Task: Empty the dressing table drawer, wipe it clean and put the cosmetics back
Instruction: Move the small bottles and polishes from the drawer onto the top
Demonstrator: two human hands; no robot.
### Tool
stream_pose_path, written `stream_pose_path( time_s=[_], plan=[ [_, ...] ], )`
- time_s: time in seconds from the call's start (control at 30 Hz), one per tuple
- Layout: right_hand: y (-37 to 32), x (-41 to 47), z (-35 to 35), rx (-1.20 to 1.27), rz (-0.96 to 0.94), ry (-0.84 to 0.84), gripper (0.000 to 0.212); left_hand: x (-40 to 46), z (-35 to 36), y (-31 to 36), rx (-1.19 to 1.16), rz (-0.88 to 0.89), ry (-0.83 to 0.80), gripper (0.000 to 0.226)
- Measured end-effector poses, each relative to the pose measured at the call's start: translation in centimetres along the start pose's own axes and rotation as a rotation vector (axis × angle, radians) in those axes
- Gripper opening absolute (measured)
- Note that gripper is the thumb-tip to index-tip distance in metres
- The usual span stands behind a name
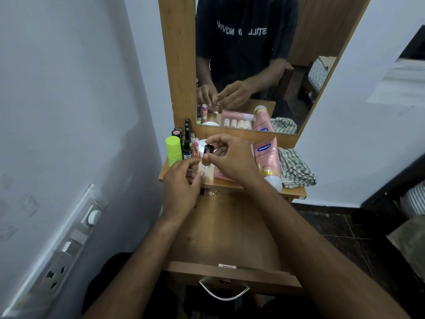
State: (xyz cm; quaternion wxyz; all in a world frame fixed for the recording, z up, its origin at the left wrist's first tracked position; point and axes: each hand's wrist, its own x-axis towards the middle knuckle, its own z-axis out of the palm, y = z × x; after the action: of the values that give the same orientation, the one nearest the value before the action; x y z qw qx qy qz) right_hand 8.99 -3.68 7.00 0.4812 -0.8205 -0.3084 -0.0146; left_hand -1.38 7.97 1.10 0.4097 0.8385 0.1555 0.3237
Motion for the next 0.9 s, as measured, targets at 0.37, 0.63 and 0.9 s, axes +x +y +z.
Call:
stream_pose_path(
  time_s=[0.37,0.63,0.9],
  plan=[
    [2.3,1.8,2.1,-0.068,0.003,0.015,0.036,-3.0,1.9,-2.9,0.454,-0.168,-0.220,0.020],
    [1.6,-0.4,1.3,-0.106,-0.163,0.223,0.045,-1.6,4.0,-3.9,0.512,-0.212,-0.355,0.036],
    [4.6,-8.7,2.5,-0.232,-0.235,-0.083,0.007,-1.2,4.6,-4.2,0.430,-0.291,-0.424,0.024]
  ],
)
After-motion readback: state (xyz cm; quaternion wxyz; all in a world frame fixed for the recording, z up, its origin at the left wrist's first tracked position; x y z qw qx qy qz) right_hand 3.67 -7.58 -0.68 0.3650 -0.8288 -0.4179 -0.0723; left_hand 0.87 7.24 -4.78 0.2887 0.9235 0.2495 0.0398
